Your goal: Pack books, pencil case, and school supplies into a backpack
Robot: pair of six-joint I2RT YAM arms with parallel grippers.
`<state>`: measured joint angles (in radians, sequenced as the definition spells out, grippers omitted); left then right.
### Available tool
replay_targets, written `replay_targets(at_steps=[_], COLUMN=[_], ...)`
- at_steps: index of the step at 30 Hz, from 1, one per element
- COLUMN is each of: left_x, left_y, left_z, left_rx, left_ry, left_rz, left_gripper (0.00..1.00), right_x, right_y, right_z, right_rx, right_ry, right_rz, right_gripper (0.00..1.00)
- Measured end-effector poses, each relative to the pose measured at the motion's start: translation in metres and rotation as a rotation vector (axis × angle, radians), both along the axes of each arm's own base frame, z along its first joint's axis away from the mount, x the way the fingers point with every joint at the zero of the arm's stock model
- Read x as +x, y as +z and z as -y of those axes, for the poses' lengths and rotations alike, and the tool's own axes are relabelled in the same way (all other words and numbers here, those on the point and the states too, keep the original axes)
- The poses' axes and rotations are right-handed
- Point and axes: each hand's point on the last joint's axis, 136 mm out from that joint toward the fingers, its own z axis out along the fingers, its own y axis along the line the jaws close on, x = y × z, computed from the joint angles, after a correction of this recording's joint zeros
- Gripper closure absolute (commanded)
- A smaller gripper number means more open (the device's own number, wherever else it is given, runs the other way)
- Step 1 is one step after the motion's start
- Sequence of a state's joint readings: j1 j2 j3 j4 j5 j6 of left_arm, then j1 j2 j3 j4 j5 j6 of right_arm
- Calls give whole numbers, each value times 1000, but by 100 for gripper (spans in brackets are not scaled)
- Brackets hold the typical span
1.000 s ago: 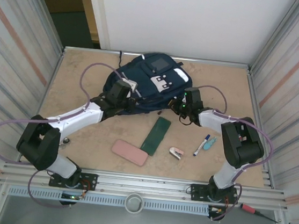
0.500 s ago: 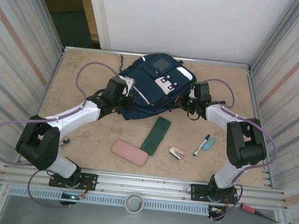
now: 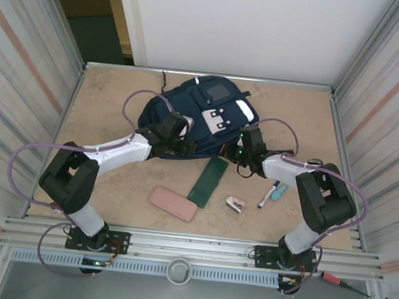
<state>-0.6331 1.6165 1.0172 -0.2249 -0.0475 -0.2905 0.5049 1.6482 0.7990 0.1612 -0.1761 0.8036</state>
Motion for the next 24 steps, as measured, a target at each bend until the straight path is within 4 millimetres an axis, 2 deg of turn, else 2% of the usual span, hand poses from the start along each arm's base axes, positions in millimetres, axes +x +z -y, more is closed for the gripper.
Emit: replay_targets(at_steps=[2, 5, 9, 11, 14, 19, 24], left_x=[-7, -16, -21, -20, -15, -14, -13], left_y=[-12, -27, -22, -17, -17, -20, -24], left_z=[-7, -17, -27, -31, -37, -38, -40], left_rx=[17, 45, 34, 26, 22, 4, -37], left_ry=[14, 37, 68, 87, 110, 122, 130], left_rz=[-26, -50, -33, -22, -23, -42, -64], left_gripper=[45, 45, 50, 56, 61, 68, 76], right_x=[-5, -7, -13, -16, -17, -2, 13], right_y=[-2, -2, 2, 16, 48, 100, 119], right_z=[-5, -10, -5, 1, 7, 1, -21], right_rx=[-12, -19, -109, -167, -247, -315, -351], right_ry=[9, 21, 90, 136, 198, 283, 413], right_rz=[8, 19, 66, 122, 238, 412, 499], right_gripper=[96, 85, 66, 61, 55, 45, 40])
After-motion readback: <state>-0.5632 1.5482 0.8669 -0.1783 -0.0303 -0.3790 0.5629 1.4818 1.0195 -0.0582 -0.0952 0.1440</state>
